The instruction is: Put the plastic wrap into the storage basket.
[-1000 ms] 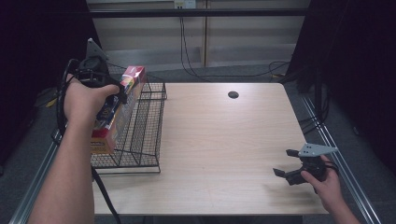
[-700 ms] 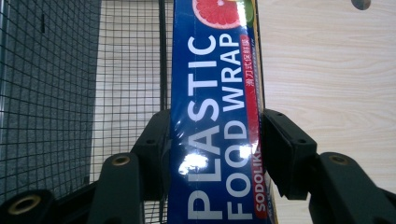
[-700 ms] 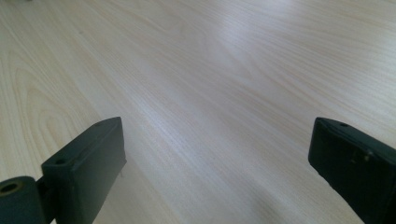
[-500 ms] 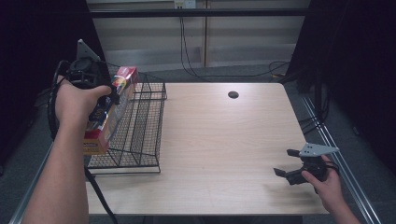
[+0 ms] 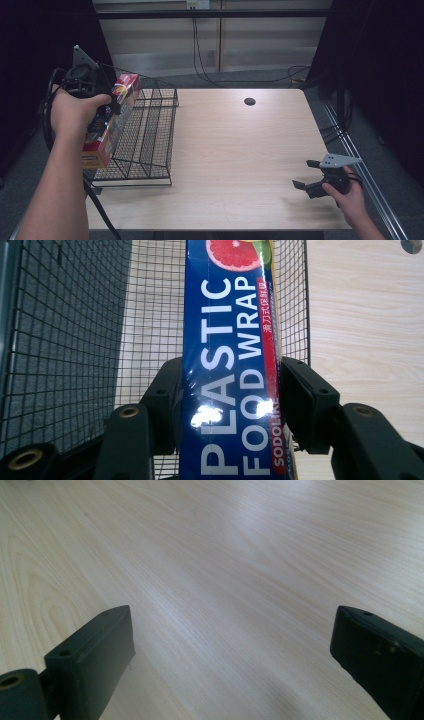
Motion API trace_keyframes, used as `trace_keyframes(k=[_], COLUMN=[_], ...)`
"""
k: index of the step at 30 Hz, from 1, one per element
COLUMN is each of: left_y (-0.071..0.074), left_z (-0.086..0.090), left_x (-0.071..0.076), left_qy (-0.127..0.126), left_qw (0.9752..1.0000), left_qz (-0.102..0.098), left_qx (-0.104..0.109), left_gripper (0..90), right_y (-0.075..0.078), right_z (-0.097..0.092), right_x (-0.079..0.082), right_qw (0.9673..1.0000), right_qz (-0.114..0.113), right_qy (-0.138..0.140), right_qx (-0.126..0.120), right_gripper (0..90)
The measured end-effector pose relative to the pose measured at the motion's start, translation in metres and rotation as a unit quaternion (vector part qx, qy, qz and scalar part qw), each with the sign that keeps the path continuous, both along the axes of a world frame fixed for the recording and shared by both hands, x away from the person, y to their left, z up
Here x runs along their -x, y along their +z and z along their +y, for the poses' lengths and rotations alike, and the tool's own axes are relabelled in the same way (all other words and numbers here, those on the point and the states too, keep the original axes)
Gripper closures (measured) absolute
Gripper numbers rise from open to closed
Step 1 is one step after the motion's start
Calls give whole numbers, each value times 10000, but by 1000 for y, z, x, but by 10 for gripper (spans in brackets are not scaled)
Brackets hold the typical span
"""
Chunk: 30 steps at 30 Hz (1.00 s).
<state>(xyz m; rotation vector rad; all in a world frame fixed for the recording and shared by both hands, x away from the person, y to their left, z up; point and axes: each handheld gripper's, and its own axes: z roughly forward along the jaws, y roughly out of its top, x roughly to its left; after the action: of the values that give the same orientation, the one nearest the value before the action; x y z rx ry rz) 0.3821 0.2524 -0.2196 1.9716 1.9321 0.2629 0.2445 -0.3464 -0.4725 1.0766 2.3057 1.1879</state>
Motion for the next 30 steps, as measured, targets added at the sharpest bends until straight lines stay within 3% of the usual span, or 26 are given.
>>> trace_keyframes(k=[19, 30], left_y=[-10, -13], left_z=[14, 18], left_x=[-2, -3], left_qy=[240, 402], left_qw=[9997, 9991], left_qz=[8, -117], left_qx=[-32, 45], left_gripper=[468, 467], right_y=[-1, -3], right_z=[1, 3], right_x=[-1, -1], right_qw=[10000, 9999], right_qz=[29, 58], right_qy=[21, 83], right_qx=[0, 6], right_gripper=[36, 36])
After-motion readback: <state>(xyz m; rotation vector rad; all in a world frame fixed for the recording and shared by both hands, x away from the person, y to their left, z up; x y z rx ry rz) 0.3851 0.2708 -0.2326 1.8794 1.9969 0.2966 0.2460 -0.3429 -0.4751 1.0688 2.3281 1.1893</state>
